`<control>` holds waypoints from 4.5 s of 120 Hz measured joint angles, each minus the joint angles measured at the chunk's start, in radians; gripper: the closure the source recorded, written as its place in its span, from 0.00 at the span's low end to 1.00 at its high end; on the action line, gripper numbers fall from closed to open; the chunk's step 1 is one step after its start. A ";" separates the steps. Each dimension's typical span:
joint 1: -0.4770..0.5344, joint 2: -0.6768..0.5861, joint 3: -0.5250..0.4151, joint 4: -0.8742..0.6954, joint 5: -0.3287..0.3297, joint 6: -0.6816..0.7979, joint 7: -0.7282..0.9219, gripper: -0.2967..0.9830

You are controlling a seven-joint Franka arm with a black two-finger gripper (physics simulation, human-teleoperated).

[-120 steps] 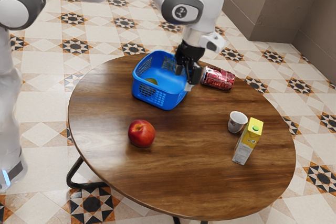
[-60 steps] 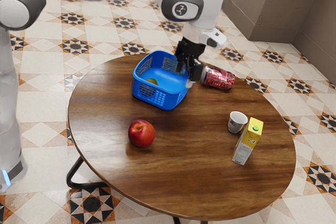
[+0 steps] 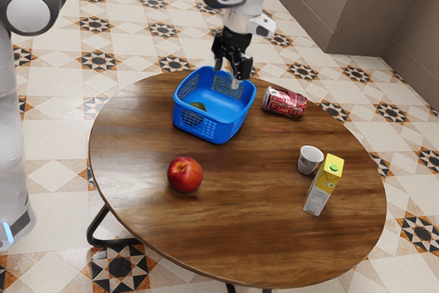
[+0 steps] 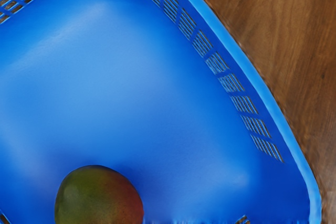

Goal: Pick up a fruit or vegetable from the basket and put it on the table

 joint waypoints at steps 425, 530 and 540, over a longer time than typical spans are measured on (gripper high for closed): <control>-0.003 0.013 0.101 -0.163 0.022 0.043 0.077 0.23; -0.077 0.010 0.186 -0.281 0.000 0.204 0.117 0.24; -0.087 0.010 0.195 -0.288 0.001 0.214 0.123 0.23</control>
